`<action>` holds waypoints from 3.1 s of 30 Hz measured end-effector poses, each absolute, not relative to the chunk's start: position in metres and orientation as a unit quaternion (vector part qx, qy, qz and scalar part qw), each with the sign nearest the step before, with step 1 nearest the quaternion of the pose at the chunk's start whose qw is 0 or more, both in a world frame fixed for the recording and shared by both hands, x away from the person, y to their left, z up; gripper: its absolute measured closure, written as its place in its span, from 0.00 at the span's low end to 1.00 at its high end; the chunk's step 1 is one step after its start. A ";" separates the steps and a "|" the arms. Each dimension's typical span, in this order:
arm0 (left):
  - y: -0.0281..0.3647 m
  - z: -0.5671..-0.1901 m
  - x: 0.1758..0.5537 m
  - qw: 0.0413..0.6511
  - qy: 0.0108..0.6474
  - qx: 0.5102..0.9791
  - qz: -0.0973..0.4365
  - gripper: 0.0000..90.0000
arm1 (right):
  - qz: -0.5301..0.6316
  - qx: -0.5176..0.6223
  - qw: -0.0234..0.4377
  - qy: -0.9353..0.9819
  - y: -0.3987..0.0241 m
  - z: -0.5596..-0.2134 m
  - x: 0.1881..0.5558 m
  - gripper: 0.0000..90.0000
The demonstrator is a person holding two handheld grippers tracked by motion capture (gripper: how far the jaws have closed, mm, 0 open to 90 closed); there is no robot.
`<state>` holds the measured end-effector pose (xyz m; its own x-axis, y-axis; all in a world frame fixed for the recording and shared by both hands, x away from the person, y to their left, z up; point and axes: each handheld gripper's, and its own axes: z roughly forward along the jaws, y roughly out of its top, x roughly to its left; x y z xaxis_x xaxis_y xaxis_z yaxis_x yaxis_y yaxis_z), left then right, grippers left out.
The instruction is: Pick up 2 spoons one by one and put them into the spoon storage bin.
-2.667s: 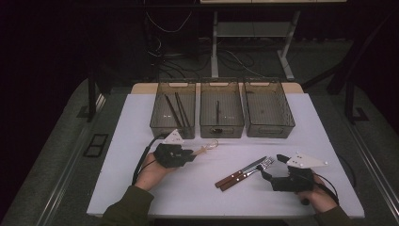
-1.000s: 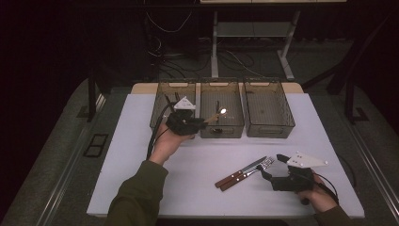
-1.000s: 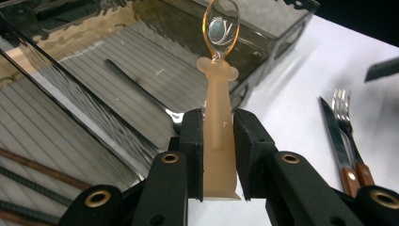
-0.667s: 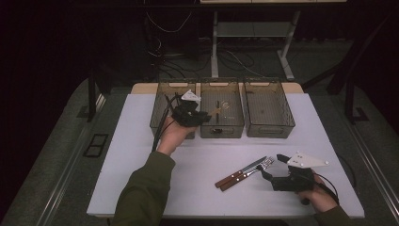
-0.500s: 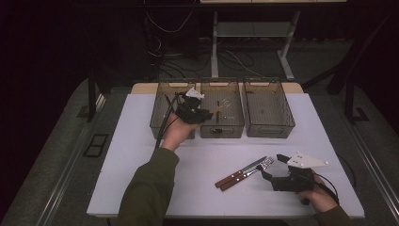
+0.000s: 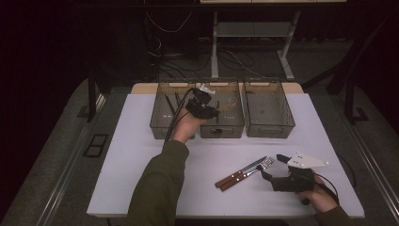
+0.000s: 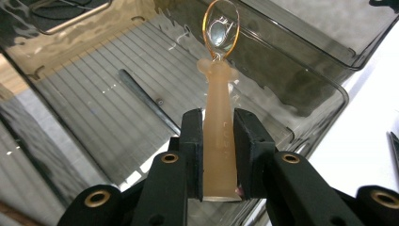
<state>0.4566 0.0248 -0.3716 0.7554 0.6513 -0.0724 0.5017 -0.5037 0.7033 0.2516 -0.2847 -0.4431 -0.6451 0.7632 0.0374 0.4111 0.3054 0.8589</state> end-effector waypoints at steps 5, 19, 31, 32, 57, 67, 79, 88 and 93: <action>0.018 -0.380 0.462 0.348 0.334 0.870 0.100 0.82 | 0.455 0.373 0.193 0.785 -0.284 -0.442 0.251 0.15; 0.011 -0.385 0.462 0.345 0.349 0.865 0.100 0.72 | 0.457 0.371 0.192 0.785 -0.284 -0.442 0.251 0.15; 0.019 -0.376 0.450 0.393 0.320 0.857 0.094 0.54 | 0.456 0.371 0.192 0.786 -0.284 -0.442 0.251 0.15; 0.020 -0.374 0.448 0.395 0.317 0.857 0.093 0.52 | 0.456 0.371 0.192 0.786 -0.284 -0.443 0.251 0.15; 0.066 -0.368 0.381 0.452 0.278 0.843 0.089 0.30 | 0.450 0.375 0.193 0.787 -0.283 -0.444 0.252 0.15; 0.085 -0.387 0.353 0.449 0.273 0.845 0.097 0.20 | 0.449 0.376 0.192 0.787 -0.284 -0.444 0.252 0.15; 0.119 -0.407 0.314 0.458 0.273 0.839 0.109 0.04 | 0.449 0.377 0.194 0.787 -0.284 -0.444 0.252 0.15; 0.136 -0.420 0.290 0.473 0.273 0.832 0.096 0.00 | 0.452 0.367 0.197 0.789 -0.283 -0.442 0.251 0.15; 0.143 -0.426 0.280 0.471 0.267 0.835 0.098 0.00 | 0.451 0.369 0.195 0.789 -0.284 -0.441 0.252 0.15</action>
